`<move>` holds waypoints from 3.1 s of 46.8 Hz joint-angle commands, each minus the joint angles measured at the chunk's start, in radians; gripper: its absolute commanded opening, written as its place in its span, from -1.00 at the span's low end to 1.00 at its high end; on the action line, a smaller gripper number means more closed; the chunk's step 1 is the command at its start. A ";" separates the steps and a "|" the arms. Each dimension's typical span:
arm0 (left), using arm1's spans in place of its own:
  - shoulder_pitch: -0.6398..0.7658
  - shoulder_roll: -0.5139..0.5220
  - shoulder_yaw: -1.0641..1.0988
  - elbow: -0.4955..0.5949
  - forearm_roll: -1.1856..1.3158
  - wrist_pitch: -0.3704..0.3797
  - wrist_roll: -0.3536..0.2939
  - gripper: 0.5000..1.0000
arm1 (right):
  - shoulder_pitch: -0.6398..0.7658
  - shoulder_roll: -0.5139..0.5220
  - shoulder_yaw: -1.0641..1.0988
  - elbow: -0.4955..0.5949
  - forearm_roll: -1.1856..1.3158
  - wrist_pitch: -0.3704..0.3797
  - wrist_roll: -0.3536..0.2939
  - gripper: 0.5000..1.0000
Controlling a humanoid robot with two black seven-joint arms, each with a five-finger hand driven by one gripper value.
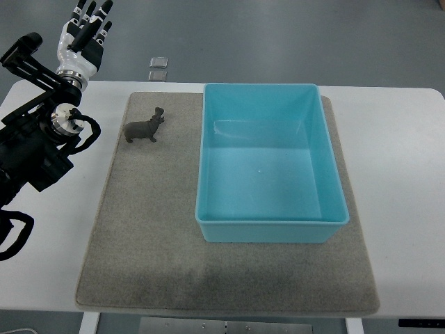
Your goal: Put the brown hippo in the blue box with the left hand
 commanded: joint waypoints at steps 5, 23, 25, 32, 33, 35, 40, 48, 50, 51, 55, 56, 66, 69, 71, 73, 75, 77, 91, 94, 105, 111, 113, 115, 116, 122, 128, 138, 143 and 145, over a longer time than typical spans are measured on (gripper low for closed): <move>0.010 0.001 0.005 0.001 0.157 0.016 0.000 1.00 | 0.000 0.000 0.000 0.000 0.000 0.000 -0.001 0.74; -0.005 0.001 0.132 -0.012 0.505 -0.002 0.001 1.00 | 0.000 0.000 0.000 0.000 0.000 0.000 -0.001 0.74; -0.011 0.002 0.147 -0.012 0.570 -0.002 0.003 1.00 | 0.000 0.000 0.000 0.000 0.000 0.000 -0.001 0.74; -0.020 0.022 0.181 -0.012 0.775 -0.021 0.003 1.00 | 0.000 0.000 0.000 0.000 0.000 0.000 -0.001 0.74; -0.023 0.030 0.184 -0.012 0.803 -0.028 0.003 1.00 | 0.000 0.000 0.000 0.000 -0.001 0.000 -0.001 0.74; -0.035 0.042 0.189 -0.012 0.853 -0.044 0.003 1.00 | 0.000 0.000 0.000 0.000 0.000 0.000 -0.001 0.74; -0.068 0.081 0.202 -0.013 0.950 -0.073 0.003 1.00 | 0.000 0.000 0.000 0.000 -0.001 0.000 -0.001 0.74; -0.118 0.136 0.261 -0.021 1.061 -0.127 0.003 1.00 | 0.000 0.000 0.000 0.000 0.000 0.000 -0.001 0.74; -0.132 0.151 0.296 -0.027 1.076 -0.154 0.000 1.00 | 0.000 0.000 0.000 0.000 -0.001 0.000 -0.001 0.74; -0.138 0.160 0.316 -0.033 1.084 -0.168 -0.002 1.00 | 0.000 0.000 0.000 0.000 0.000 0.000 -0.001 0.74; -0.151 0.203 0.399 -0.062 1.098 -0.191 -0.003 1.00 | 0.000 0.000 0.000 0.000 -0.001 0.000 0.001 0.74; -0.154 0.215 0.420 -0.073 1.101 -0.191 -0.003 1.00 | 0.000 0.000 0.000 0.000 -0.001 0.000 -0.001 0.74; -0.206 0.311 0.586 -0.215 1.124 -0.193 -0.026 1.00 | 0.000 0.000 0.000 0.000 0.000 0.000 -0.001 0.74; -0.223 0.334 0.601 -0.260 1.173 -0.193 -0.034 1.00 | 0.000 0.000 0.000 0.000 0.000 0.000 0.001 0.74; -0.226 0.347 0.601 -0.286 1.217 -0.193 -0.039 1.00 | 0.000 0.000 0.000 0.000 0.000 0.000 -0.001 0.74; -0.229 0.360 0.601 -0.306 1.260 -0.191 -0.045 1.00 | 0.000 0.000 0.000 0.000 -0.001 0.000 -0.001 0.74; -0.232 0.366 0.601 -0.324 1.303 -0.187 -0.051 1.00 | 0.000 0.000 0.000 0.000 0.000 0.000 -0.001 0.74; -0.230 0.367 0.598 -0.335 1.343 -0.180 -0.051 1.00 | 0.000 0.000 0.000 0.000 0.000 0.000 -0.001 0.74; -0.215 0.323 0.600 -0.338 1.403 -0.085 -0.040 1.00 | 0.000 0.000 0.000 0.000 0.000 0.000 0.001 0.74; -0.210 0.311 0.601 -0.334 1.403 -0.079 -0.040 1.00 | 0.000 0.000 0.000 0.000 0.000 0.000 0.001 0.74; -0.187 0.303 0.601 -0.321 1.398 -0.021 -0.033 1.00 | 0.000 0.000 0.000 0.000 0.000 0.000 0.001 0.74; -0.172 0.301 0.601 -0.312 1.395 -0.005 -0.033 1.00 | 0.000 0.000 0.000 0.000 -0.001 0.000 -0.001 0.74; -0.171 0.301 0.600 -0.312 1.394 -0.005 -0.033 1.00 | 0.000 0.000 0.000 0.000 0.000 0.000 -0.001 0.74; -0.171 0.301 0.598 -0.312 1.392 -0.005 -0.033 1.00 | 0.000 0.000 0.000 0.000 0.000 0.000 -0.001 0.74; -0.171 0.300 0.598 -0.312 1.392 -0.005 -0.033 1.00 | 0.000 0.000 0.000 0.000 0.000 0.000 -0.001 0.74; -0.166 0.269 0.601 -0.312 1.391 -0.012 -0.033 1.00 | 0.000 0.000 0.000 0.000 0.000 0.000 -0.001 0.74; -0.164 0.262 0.601 -0.315 1.391 -0.015 -0.033 1.00 | 0.000 0.000 0.000 0.000 0.000 0.000 -0.001 0.74; -0.166 0.260 0.604 -0.312 1.398 -0.013 -0.033 1.00 | 0.000 0.000 0.000 0.000 0.000 0.000 -0.001 0.74; -0.166 0.260 0.604 -0.312 1.401 -0.007 -0.033 1.00 | 0.000 0.000 0.000 0.000 0.000 0.000 -0.001 0.74; -0.166 0.260 0.604 -0.311 1.403 -0.005 -0.033 0.98 | 0.000 0.000 0.000 0.000 0.000 0.000 -0.001 0.74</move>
